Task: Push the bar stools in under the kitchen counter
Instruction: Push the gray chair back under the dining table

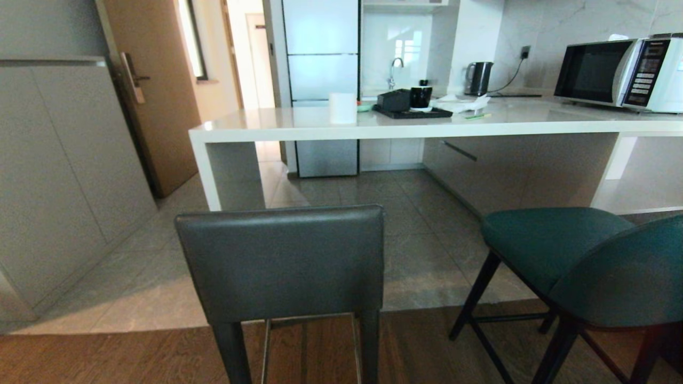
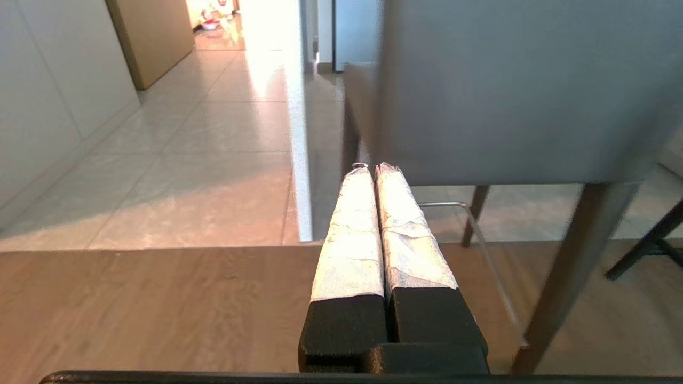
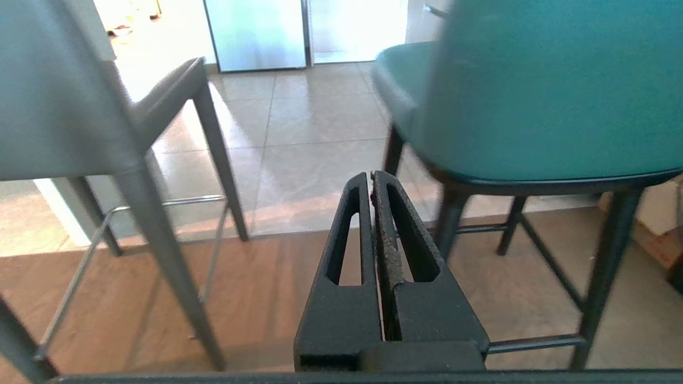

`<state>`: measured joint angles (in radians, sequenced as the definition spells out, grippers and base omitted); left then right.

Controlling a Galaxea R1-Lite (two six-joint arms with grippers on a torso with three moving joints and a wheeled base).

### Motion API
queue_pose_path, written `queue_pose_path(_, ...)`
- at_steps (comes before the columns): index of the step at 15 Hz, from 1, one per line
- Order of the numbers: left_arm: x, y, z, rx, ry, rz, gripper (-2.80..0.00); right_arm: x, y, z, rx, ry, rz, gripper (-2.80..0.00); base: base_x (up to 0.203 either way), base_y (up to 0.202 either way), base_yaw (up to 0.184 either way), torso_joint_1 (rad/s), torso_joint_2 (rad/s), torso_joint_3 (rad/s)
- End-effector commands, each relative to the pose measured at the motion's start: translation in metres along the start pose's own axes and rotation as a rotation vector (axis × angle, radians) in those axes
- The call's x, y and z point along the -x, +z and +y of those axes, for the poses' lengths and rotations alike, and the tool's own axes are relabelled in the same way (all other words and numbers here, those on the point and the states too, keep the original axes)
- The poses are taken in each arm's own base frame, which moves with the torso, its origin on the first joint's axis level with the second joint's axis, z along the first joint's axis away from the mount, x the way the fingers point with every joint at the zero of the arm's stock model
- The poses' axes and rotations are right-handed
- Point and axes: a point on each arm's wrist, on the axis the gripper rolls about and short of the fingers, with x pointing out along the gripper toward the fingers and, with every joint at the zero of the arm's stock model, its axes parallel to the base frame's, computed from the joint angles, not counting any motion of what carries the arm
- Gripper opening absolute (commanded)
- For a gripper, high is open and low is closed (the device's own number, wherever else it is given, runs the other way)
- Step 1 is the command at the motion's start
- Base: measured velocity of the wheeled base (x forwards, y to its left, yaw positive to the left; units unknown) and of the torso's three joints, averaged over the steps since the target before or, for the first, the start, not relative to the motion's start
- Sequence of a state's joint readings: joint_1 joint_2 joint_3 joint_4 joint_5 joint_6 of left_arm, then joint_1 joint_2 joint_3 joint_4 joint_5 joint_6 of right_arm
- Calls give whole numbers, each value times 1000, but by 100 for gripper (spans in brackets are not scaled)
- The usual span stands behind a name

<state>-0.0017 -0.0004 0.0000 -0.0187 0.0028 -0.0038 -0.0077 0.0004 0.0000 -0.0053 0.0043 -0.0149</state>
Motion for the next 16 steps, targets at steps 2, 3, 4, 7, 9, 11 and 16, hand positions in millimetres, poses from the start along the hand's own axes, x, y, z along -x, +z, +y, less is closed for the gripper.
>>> queue_pose_path(2, -1, -3, 0, -1, 2, 11, -280, -1, -3, 0, 0, 0, 8, -280, 0, 196, 0, 2, 2, 1)
queue_pose_path(3, -1, -3, 0, -1, 2, 9, -280, -1, -2, 0, 0, 0, 8, -280, 0, 177, -3, 2, 3, 7)
queue_pose_path(4, -1, -3, 0, -1, 2, 10, -280, -1, -3, 0, 0, 0, 8, -280, 0, 141, 2, 3, 7, 2)
queue_pose_path(7, -1, -3, 0, 0, 2, 10, -280, -1, -2, 0, 0, 0, 8, -280, 0, 28, -2, 0, 1, 2)
queue_pose_path(9, -1, -3, 0, 0, 2, 11, -280, -1, -3, 0, 0, 0, 8, -280, 0, 0, 0, 0, 0, 0)
queue_pose_path(11, -1, -3, 0, -1, 2, 11, -280, -1, -2, 0, 0, 0, 8, -280, 0, 0, 0, 0, 0, 0)
queue_pose_path(16, -1, -3, 0, 0, 2, 11, -280, -1, -2, 0, 0, 0, 8, -280, 0, 0, 0, 0, 0, 0)
